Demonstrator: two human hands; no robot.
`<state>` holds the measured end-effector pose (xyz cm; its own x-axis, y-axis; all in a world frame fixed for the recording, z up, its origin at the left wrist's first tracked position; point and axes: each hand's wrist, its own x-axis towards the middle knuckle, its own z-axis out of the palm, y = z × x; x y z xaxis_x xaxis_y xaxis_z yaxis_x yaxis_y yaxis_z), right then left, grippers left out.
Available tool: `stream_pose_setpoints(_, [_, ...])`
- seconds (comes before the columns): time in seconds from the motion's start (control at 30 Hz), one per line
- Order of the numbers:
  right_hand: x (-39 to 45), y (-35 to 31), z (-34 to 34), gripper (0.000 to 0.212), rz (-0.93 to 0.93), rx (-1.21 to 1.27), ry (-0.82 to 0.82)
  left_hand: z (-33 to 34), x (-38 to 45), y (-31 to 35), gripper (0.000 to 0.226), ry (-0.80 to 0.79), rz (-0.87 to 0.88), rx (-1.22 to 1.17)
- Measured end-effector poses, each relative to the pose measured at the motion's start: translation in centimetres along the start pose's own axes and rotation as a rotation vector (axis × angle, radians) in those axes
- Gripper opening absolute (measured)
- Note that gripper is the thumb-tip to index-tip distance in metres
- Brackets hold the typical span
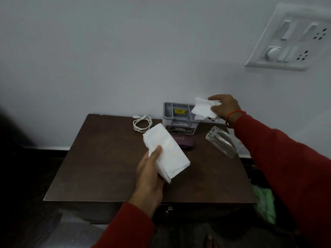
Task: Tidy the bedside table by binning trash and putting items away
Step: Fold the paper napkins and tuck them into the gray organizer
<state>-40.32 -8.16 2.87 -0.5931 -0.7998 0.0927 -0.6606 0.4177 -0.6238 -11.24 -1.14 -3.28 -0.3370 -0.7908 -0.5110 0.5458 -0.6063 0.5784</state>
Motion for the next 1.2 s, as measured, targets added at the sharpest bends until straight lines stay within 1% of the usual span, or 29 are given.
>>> stream_pose_setpoints(0.07, [0.0,-0.1,-0.1,0.040,-0.003,-0.088,-0.051,0.0,-0.1,0.1,0.020,-0.006,-0.003,0.004])
stream_pose_setpoints(0.13, [0.0,-0.8,-0.2,0.036,-0.047,-0.199,-0.121,0.0,-0.2,0.1,0.020,-0.009,-0.016,0.012])
stream_pose_setpoints(0.23, [0.3,-2.3,-0.3,0.034,-0.107,-0.331,-0.170,0.0,-0.4,0.0,0.018,-0.013,-0.044,0.025])
stream_pose_setpoints(0.33, [0.8,-4.1,-0.4,0.033,-0.130,-0.408,-0.206,0.1,-0.4,0.0,0.018,-0.012,-0.055,0.038])
stream_pose_setpoints(0.43, [1.0,-5.9,-0.4,0.033,-0.128,-0.508,-0.303,0.1,-0.4,0.1,0.015,-0.010,-0.053,0.045])
stream_pose_setpoints(0.5, [1.2,-6.6,-0.2,0.036,-0.113,-0.531,-0.353,0.2,-0.4,0.1,0.017,-0.001,-0.044,0.052])
stream_pose_setpoints(0.57, [1.5,-7.0,0.2,0.035,-0.091,-0.535,-0.361,0.2,-0.3,0.0,0.020,0.004,-0.036,0.063])
stream_pose_setpoints(0.63, [1.7,-7.0,1.0,0.037,-0.051,-0.490,-0.345,0.2,-0.3,0.0,0.017,0.005,-0.036,0.067])
stream_pose_setpoints(0.7, [1.7,-6.6,1.9,0.043,0.036,-0.333,-0.332,0.2,-0.2,0.0,0.015,0.007,-0.041,0.065])
stream_pose_setpoints(0.77, [1.9,-6.1,2.4,0.047,0.104,-0.182,-0.286,0.1,-0.1,0.0,0.018,0.016,-0.041,0.064])
stream_pose_setpoints(0.83, [2.1,-5.4,2.5,0.049,0.113,-0.133,-0.219,0.1,0.1,0.0,0.022,0.025,-0.039,0.067])
stream_pose_setpoints(0.9, [1.9,-4.7,2.1,0.048,0.028,-0.185,-0.098,0.0,0.1,0.0,0.023,0.031,-0.037,0.065])
stream_pose_setpoints(0.97, [1.2,-4.1,1.6,0.043,-0.158,-0.250,0.060,0.0,0.1,0.0,0.025,0.029,-0.040,0.064])
stream_pose_setpoints(1.0, [0.5,-4.2,1.5,0.039,-0.268,-0.238,0.131,0.0,0.0,0.1,0.026,0.025,-0.040,0.063])
stream_pose_setpoints(1.03, [-0.6,-4.7,1.3,0.034,-0.364,-0.184,0.148,0.1,-0.1,0.1,0.026,0.019,-0.038,0.065])
stream_pose_setpoints(1.07, [-1.9,-5.6,1.0,0.031,-0.419,-0.091,0.073,0.1,-0.1,0.1,0.024,0.011,-0.032,0.073])
stream_pose_setpoints(1.1, [-3.4,-6.6,1.0,0.034,-0.422,0.018,-0.109,0.2,-0.2,0.1,0.024,0.002,-0.024,0.086])
stream_pose_setpoints(1.13, [-5.0,-7.7,0.9,0.044,-0.380,0.100,-0.366,0.3,-0.3,0.0,0.024,-0.014,-0.014,0.103])
stream_pose_setpoints(1.17, [-6.3,-8.3,1.0,0.058,-0.336,0.110,-0.615,0.3,-0.4,0.0,0.025,-0.035,-0.006,0.125])
stream_pose_setpoints(1.2, [-7.3,-8.6,1.1,0.070,-0.327,0.062,-0.799,0.4,-0.5,-0.1,0.026,-0.058,0.001,0.151])
